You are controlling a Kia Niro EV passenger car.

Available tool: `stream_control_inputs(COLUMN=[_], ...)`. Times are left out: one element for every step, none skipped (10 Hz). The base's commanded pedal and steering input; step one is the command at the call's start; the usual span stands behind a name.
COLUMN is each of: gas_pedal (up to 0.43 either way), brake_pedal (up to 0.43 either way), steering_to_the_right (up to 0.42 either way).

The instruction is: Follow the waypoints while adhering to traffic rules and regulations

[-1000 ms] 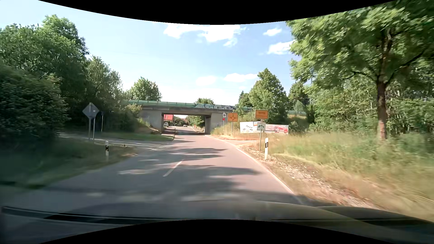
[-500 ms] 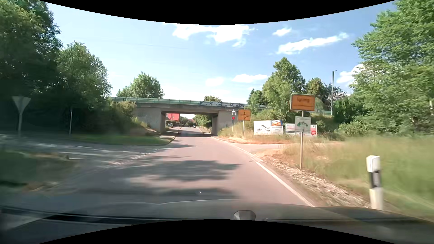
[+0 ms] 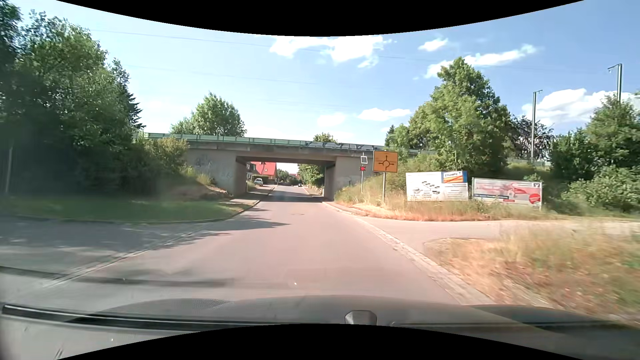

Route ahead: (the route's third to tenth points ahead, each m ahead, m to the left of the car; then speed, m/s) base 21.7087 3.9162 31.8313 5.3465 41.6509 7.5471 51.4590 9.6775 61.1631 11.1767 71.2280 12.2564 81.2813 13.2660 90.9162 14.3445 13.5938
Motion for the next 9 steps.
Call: stream_control_inputs(gas_pedal=[0.087,0.079,0.079,0.079,0.079,0.079,0.079,0.079,0.079], brake_pedal=[0.006,0.006,0.006,0.006,0.006,0.006,0.006,0.006,0.006], steering_to_the_right=[-0.036,-0.036,-0.036,-0.036,-0.036,-0.036,-0.036,-0.035,-0.029])
